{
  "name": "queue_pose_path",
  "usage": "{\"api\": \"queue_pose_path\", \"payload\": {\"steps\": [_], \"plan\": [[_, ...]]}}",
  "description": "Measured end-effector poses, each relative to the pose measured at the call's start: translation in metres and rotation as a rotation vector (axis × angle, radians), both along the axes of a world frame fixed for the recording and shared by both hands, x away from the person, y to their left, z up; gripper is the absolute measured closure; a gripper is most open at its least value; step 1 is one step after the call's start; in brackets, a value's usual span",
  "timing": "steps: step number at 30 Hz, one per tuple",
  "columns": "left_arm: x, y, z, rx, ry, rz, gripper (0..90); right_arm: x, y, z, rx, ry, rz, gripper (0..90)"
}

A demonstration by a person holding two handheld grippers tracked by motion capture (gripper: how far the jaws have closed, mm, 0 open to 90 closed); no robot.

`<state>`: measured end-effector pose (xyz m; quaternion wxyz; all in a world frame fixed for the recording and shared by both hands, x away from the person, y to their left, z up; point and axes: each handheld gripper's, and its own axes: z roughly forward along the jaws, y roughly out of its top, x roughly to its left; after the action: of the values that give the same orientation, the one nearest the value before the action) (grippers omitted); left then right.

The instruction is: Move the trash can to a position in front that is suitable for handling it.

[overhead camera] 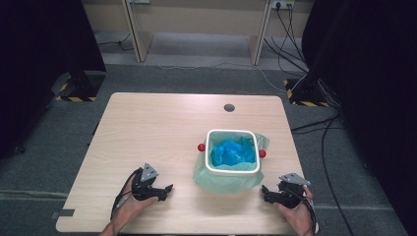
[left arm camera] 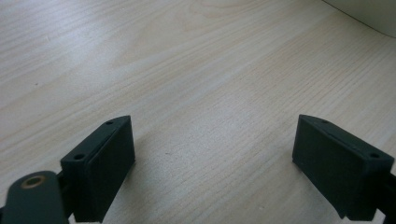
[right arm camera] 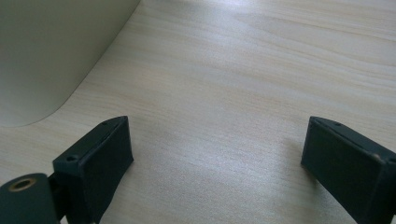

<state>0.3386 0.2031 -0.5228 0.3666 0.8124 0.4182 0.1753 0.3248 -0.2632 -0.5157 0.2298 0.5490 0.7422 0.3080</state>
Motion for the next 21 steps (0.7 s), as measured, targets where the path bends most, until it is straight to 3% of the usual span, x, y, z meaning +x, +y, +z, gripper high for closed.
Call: {"api": "queue_pose_path", "payload": {"steps": [10, 15, 17, 19, 21], "plan": [[0.000, 0.000, 0.000, -0.003, 0.000, 0.002, 11.6, 0.000, 0.000, 0.000, 0.001, -0.001, 0.000, 8.9], [0.002, 0.001, 0.000, -0.014, -0.002, 0.019, 14.7, 0.001, -0.007, 0.002, 0.085, -0.006, -0.039, 12.2], [0.002, 0.001, 0.001, -0.020, 0.000, 0.023, 14.8, 0.001, -0.009, 0.002, 0.095, -0.005, -0.045, 13.1], [0.003, 0.001, 0.001, -0.066, 0.008, 0.033, 14.8, 0.001, -0.012, 0.003, 0.109, -0.007, -0.067, 13.3], [0.003, -0.001, 0.003, -0.069, -0.008, 0.034, 14.8, 0.001, -0.012, 0.005, 0.117, -0.013, -0.072, 13.3]]}}
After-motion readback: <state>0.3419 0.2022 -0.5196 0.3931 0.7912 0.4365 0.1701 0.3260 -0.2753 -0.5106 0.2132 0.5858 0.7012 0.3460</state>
